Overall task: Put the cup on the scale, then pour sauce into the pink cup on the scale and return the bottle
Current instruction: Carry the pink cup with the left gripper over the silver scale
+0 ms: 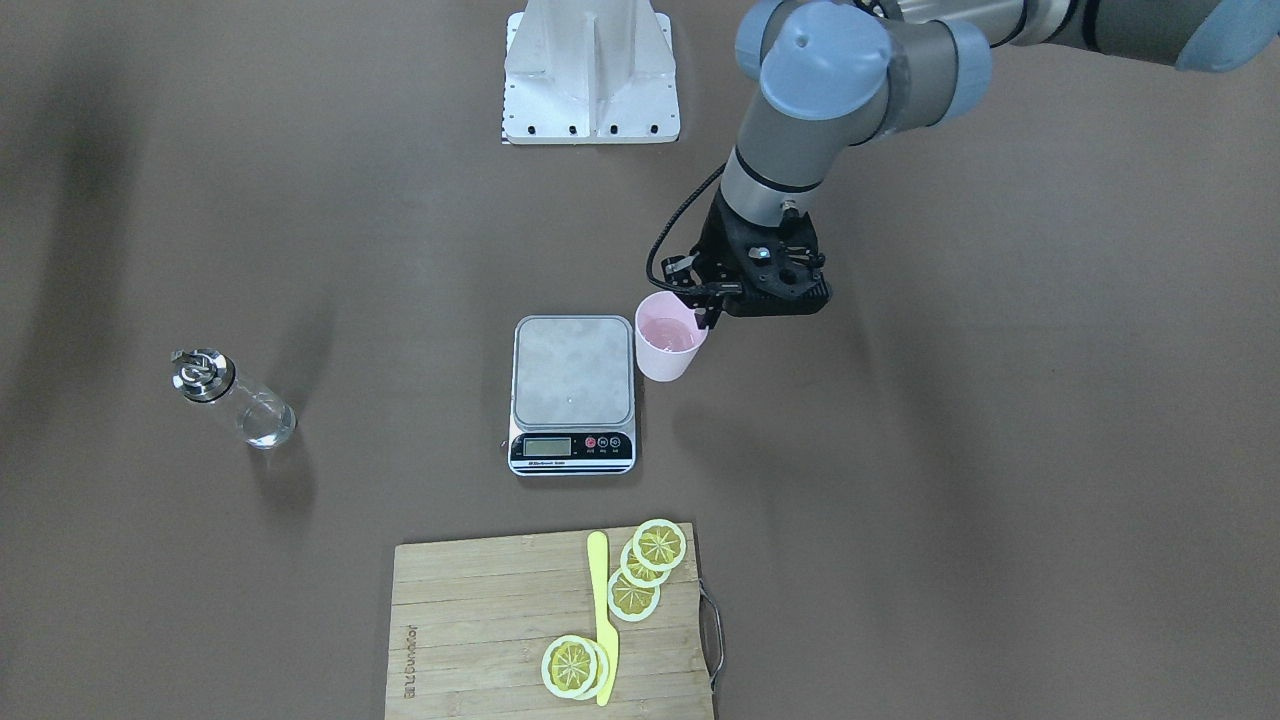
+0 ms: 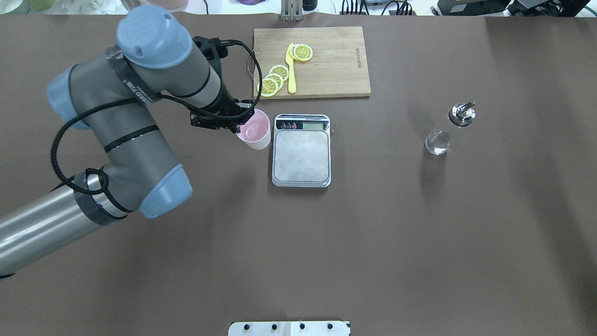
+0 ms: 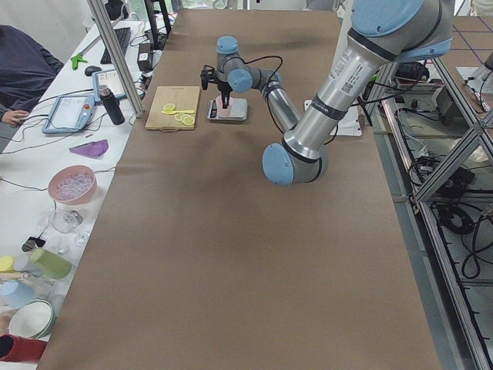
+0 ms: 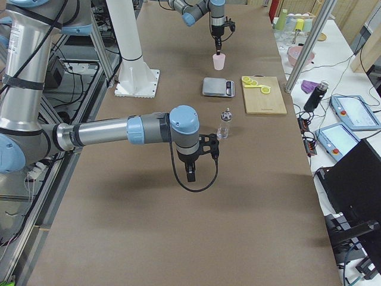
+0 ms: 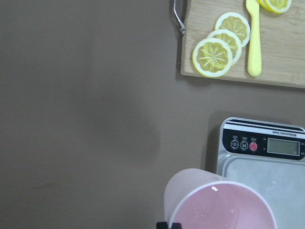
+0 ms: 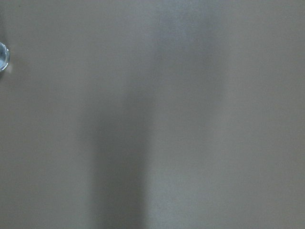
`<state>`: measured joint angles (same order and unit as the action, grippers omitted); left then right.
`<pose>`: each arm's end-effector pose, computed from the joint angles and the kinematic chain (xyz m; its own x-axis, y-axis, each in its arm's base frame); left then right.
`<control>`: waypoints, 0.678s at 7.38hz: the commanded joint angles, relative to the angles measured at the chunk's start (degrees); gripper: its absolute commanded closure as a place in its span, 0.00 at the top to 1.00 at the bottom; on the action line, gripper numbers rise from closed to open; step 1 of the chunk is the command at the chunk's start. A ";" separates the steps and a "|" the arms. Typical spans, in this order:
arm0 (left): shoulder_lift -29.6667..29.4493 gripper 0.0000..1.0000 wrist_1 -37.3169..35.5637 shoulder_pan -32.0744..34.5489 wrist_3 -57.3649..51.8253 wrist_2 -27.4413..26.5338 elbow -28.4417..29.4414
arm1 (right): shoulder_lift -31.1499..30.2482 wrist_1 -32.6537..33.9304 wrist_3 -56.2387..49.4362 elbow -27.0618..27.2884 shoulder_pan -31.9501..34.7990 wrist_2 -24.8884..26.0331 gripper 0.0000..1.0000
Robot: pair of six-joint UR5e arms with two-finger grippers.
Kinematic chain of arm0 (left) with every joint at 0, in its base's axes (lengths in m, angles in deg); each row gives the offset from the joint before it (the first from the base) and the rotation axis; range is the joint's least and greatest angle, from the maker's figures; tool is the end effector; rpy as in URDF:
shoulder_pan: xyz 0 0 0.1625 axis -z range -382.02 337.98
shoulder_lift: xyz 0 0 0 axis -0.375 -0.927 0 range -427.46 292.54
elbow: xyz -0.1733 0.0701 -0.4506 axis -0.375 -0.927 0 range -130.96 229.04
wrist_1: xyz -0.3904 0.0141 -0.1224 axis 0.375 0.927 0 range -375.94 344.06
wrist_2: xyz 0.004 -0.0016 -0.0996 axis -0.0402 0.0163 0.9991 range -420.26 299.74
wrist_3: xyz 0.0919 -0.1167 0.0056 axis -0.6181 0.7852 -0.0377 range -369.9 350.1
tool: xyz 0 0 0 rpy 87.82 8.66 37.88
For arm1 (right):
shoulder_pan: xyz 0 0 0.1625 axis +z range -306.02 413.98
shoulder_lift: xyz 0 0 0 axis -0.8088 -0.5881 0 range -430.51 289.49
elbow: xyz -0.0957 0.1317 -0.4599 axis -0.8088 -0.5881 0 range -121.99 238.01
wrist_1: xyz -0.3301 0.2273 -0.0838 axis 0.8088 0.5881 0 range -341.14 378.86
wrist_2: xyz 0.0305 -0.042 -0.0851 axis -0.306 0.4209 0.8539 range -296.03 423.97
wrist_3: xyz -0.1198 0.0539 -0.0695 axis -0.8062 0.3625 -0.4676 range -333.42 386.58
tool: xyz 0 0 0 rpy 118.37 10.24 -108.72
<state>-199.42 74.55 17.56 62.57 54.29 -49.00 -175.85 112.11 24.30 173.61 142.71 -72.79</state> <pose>0.5268 -0.5284 0.2380 0.5678 -0.1140 -0.8152 0.1696 0.9853 -0.0197 0.0170 -0.3637 0.6528 0.6816 -0.1434 0.7175 0.0491 0.9874 0.1507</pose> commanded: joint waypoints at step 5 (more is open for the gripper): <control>-11.30 0.00 -1.46 -3.73 2.24 -2.22 12.07 | -0.31 0.00 0.00 0.24 -0.05 0.00 1.00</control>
<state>-209.01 73.05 13.92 64.79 52.13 -39.38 -176.17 112.11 24.30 173.84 142.70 -72.79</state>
